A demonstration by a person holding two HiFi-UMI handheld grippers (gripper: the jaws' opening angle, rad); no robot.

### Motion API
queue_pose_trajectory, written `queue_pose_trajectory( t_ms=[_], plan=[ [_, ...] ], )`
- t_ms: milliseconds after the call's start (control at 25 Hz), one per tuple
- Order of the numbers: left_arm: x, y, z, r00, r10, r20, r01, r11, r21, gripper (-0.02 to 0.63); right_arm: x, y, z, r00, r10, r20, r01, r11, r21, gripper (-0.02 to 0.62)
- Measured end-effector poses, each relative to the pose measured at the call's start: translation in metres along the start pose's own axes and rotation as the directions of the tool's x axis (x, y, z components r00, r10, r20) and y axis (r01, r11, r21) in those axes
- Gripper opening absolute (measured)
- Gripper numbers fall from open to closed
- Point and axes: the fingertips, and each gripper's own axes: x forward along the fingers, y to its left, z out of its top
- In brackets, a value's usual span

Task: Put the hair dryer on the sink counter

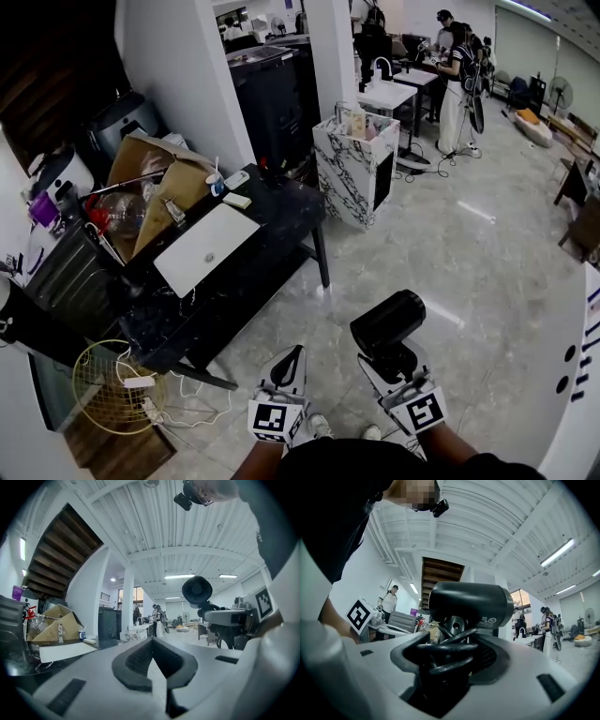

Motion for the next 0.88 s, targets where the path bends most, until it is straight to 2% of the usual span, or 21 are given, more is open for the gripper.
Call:
queue_pose_trajectory(
  t_ms=[440,680,880],
  plan=[
    [0.009,0.068,0.002,0.999,-0.031,0.015,0.031,0.999,0.026,-0.006,0.064,0.006,-0.008,0.998,-0.066,0.006,0.066,0.998,-0.012,0.256],
    [0.026,0.091,0.0,1.0,-0.026,0.013,0.026,0.999,0.023,-0.006,0.096,-0.002,-0.013,0.998,-0.059,0.006,0.059,0.998,-0.02,0.256],
    [0.058,0.11,-0.004,1.0,-0.007,0.009,0.007,1.0,0.023,-0.006,0.131,-0.028,-0.018,0.999,-0.029,0.017,0.03,0.999,-0.032,0.256]
  ],
)
